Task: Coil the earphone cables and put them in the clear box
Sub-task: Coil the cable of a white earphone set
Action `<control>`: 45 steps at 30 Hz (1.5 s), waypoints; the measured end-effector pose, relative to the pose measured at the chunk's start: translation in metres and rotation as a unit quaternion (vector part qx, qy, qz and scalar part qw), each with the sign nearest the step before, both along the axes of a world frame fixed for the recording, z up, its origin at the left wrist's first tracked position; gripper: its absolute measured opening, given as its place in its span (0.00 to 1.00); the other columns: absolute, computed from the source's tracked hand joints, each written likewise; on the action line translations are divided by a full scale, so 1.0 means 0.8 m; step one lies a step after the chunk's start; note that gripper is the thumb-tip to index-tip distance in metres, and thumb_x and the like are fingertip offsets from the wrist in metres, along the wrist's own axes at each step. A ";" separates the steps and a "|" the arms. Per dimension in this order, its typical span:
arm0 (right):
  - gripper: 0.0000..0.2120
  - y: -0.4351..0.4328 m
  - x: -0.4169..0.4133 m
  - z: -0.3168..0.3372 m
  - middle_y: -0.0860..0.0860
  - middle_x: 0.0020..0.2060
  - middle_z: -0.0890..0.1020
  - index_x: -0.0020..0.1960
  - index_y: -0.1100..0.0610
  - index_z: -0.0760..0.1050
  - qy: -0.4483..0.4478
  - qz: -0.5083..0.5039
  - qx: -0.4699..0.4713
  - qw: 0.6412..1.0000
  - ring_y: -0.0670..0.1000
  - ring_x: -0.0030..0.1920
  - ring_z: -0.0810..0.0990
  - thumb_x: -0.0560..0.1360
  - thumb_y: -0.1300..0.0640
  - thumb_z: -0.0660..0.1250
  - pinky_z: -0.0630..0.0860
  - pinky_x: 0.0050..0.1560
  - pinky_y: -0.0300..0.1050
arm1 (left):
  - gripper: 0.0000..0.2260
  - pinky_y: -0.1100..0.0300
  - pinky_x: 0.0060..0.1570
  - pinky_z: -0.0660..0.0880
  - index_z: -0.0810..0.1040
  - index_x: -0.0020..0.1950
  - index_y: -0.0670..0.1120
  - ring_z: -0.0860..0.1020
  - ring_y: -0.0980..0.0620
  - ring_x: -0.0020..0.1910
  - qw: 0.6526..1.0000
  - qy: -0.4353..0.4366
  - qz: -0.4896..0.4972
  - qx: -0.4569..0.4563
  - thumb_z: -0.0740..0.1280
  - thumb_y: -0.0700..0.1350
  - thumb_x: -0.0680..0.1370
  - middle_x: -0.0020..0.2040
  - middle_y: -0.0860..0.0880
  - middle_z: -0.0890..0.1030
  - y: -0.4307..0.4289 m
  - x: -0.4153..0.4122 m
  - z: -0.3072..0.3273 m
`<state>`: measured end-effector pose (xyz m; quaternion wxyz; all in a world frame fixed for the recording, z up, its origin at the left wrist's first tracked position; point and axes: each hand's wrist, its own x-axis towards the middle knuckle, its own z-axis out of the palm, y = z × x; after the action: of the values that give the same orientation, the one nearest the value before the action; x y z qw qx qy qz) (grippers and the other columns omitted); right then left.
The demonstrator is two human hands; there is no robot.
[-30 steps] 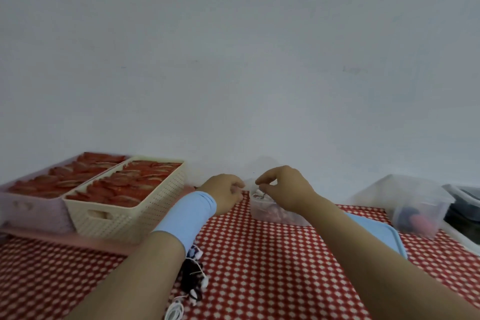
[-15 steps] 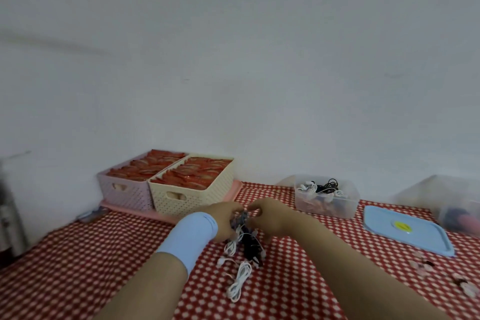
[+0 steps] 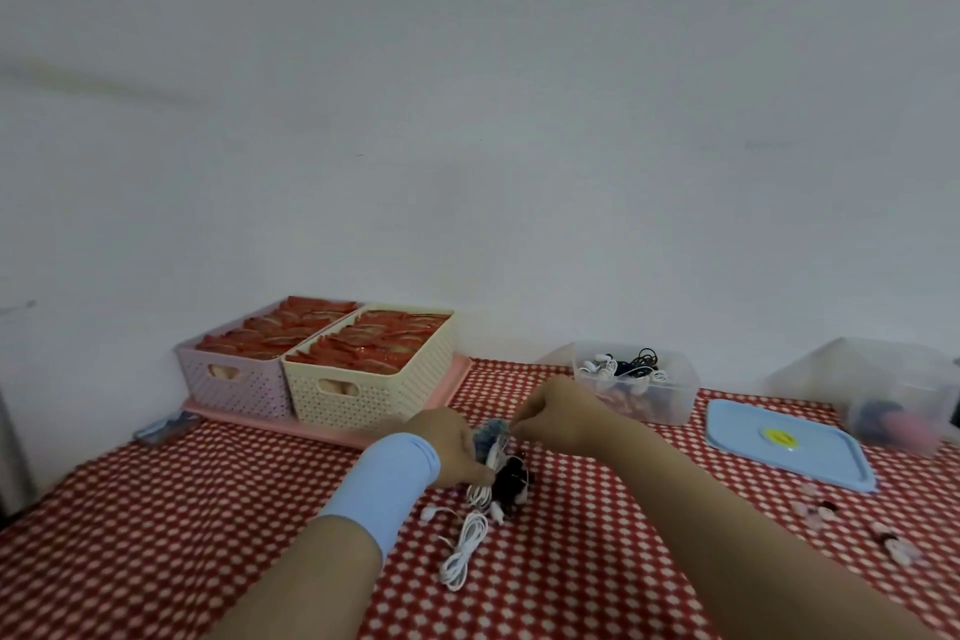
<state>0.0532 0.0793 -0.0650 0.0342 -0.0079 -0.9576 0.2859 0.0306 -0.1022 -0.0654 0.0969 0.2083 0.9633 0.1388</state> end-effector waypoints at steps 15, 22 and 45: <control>0.23 0.018 0.034 0.022 0.48 0.47 0.85 0.67 0.54 0.78 0.043 0.063 -0.131 0.988 0.43 0.45 0.82 0.73 0.58 0.75 0.75 0.48 0.34 | 0.08 0.60 0.50 0.75 0.80 0.55 0.53 0.78 0.55 0.47 0.983 0.098 0.009 0.157 0.68 0.50 0.77 0.49 0.53 0.81 0.031 0.030 0.047; 0.11 0.086 0.084 0.034 0.54 0.31 0.84 0.35 0.58 0.81 0.042 0.030 -0.209 0.977 0.46 0.31 0.79 0.76 0.60 0.71 0.77 0.38 0.38 | 0.05 0.55 0.51 0.76 0.83 0.46 0.50 0.79 0.53 0.45 0.969 0.114 -0.056 0.212 0.68 0.49 0.77 0.46 0.50 0.84 0.094 0.060 0.062; 0.05 0.312 0.205 0.014 0.48 0.40 0.85 0.43 0.53 0.86 -0.011 -0.182 -0.076 0.980 0.50 0.34 0.86 0.71 0.62 0.76 0.80 0.34 0.36 | 0.22 0.51 0.66 0.71 0.68 0.74 0.53 0.70 0.46 0.70 0.975 0.153 -0.112 -0.114 0.63 0.49 0.80 0.74 0.48 0.68 0.295 0.092 -0.003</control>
<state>0.2172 0.3285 -0.0542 0.0746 -0.1875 -0.9160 0.3466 0.1043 0.1336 -0.0676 -0.0136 0.3215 0.9467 -0.0171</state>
